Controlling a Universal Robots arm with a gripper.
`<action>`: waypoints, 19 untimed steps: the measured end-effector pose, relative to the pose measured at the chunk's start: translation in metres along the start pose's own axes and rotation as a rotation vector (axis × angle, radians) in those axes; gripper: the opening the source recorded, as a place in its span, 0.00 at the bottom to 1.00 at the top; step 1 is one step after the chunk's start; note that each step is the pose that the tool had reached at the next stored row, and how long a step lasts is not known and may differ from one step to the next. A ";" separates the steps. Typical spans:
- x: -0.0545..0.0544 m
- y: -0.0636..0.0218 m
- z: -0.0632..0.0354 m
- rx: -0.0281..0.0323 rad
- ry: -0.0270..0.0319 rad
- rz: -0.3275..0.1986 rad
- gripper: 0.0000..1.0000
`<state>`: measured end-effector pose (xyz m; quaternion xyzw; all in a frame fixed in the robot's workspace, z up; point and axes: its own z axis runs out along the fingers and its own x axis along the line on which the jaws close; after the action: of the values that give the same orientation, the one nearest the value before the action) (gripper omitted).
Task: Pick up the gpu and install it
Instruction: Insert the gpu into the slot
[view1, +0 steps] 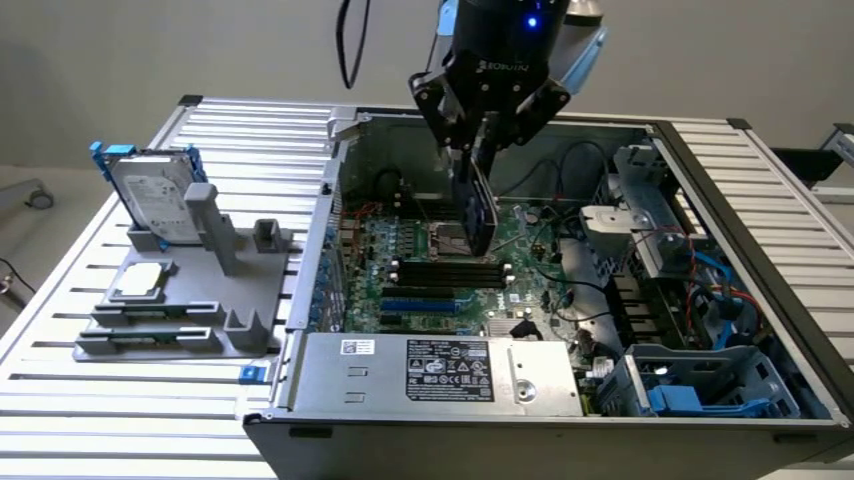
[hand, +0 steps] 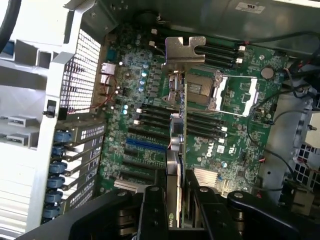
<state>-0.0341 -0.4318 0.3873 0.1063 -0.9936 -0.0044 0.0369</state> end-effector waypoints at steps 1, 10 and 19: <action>0.000 0.0000 0.0005 0.0012 0.0002 -0.019 0.27; 0.000 -0.0001 0.0045 0.0120 0.0027 -0.182 0.27; -0.001 -0.0001 0.0085 0.0207 0.0041 -0.346 0.27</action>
<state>-0.0341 -0.4318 0.3788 0.2761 -0.9604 -0.0002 0.0366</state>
